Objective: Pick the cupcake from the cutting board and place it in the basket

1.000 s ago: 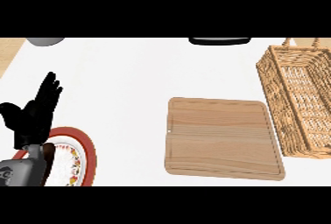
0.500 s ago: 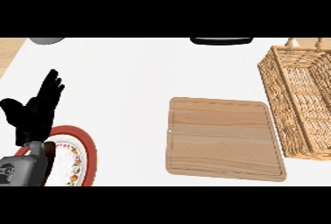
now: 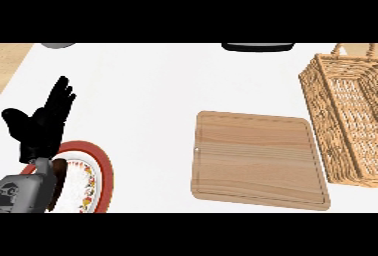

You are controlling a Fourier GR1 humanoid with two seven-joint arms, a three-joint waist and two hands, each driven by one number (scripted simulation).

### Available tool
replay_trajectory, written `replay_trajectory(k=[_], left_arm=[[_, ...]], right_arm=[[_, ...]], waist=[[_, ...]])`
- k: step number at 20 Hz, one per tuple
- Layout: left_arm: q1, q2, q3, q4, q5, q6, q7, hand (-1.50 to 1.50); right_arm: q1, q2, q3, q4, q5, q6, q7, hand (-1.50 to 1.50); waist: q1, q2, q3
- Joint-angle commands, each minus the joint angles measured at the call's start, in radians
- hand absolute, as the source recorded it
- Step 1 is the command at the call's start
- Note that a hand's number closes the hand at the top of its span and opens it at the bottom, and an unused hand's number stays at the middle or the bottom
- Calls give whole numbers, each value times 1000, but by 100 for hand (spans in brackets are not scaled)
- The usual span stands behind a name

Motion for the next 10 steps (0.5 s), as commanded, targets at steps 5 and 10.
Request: replay_trajectory(k=[5,10], left_arm=[[0,26,36,8,25,-60,-4,0],[-24,-5,27,13,-5,-34,4,0]], right_arm=[[-380,-55,-117,144,-106,62,302,150],[-515,34,82,274,108,48,340,150]], waist=[[9,1,0],[9,1,1]])
